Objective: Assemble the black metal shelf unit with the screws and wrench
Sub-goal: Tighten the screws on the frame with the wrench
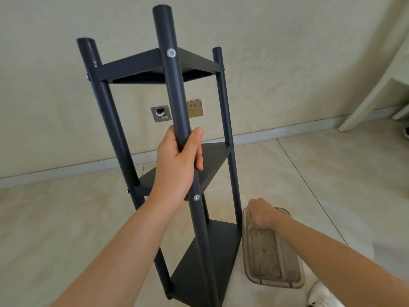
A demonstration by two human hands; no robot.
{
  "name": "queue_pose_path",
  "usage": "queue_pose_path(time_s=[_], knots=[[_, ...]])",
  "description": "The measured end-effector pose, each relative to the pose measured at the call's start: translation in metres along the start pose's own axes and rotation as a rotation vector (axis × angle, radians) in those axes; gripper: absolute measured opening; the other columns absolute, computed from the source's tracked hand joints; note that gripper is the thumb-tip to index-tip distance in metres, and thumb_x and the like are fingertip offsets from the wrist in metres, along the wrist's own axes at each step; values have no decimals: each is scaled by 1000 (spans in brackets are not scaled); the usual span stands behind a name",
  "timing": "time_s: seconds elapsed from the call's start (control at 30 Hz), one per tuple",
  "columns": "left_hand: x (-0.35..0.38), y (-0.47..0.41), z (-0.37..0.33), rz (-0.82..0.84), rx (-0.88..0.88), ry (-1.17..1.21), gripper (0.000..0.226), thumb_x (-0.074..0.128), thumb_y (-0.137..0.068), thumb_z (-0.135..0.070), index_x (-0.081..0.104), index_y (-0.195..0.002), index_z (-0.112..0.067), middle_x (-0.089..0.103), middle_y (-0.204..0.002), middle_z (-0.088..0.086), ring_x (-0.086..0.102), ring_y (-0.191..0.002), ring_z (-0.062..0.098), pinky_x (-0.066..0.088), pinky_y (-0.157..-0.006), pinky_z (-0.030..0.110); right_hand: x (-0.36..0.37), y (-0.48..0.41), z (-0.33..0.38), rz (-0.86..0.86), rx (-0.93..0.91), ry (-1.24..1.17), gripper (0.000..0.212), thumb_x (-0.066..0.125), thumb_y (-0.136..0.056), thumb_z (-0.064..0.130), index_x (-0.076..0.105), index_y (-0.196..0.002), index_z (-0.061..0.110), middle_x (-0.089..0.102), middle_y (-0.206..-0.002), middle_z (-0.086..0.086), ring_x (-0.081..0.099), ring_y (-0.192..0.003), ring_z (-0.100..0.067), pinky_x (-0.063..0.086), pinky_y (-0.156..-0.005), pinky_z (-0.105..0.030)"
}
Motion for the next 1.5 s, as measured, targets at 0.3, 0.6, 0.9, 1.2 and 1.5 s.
queue_pose_path(time_s=[0.3, 0.6, 0.9, 1.2, 1.5], knots=[[-18, 2, -8, 3, -123, 48, 18, 61, -100, -28, 51, -89, -18, 46, -54, -9, 44, -46, 10, 44, -46, 23, -126, 78, 67, -192, -298, 101, 17, 57, -94, 16, 72, -96, 9, 61, -89, -1, 57, -80, -17, 41, -69, -20], [-31, 6, -13, -104, -130, -25, 15, 61, -99, -30, 51, -90, -23, 44, -59, -2, 40, -42, 6, 37, -40, 20, -173, 134, 82, -309, -401, -493, 9, 71, -86, 8, 76, -90, 14, 72, -63, 8, 70, -63, -3, 53, -60, -12], [-38, 21, -15, -39, -150, 14, 23, 66, -94, -34, 54, -88, -15, 40, -53, -4, 35, -41, 9, 32, -38, 21, -181, 140, 79, -242, -373, -760, 8, 57, -94, 5, 59, -93, 12, 77, -79, -3, 71, -66, -13, 49, -55, -14], [-34, 24, -18, -10, -185, 23, 26, 67, -92, -37, 53, -88, -15, 40, -52, -4, 34, -40, 9, 32, -37, 21, -182, 136, 87, -131, -373, -897, 16, 49, -101, 13, 65, -101, 18, 77, -90, 5, 71, -77, -8, 51, -62, -19], [-27, 20, -22, 62, -171, 9, 50, 58, -77, -62, 51, -82, -13, 46, -55, 0, 39, -42, 12, 38, -40, 25, -196, 139, 116, -276, -557, -991, 16, 42, -103, 13, 57, -104, 17, 77, -85, 7, 69, -76, -4, 56, -66, -18]])
Point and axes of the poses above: each hand's wrist, its own y-axis away from the middle knuckle, its own x-axis out of the palm, z = x × y, the point moved 1 cm from there along -y, towards the middle knuckle
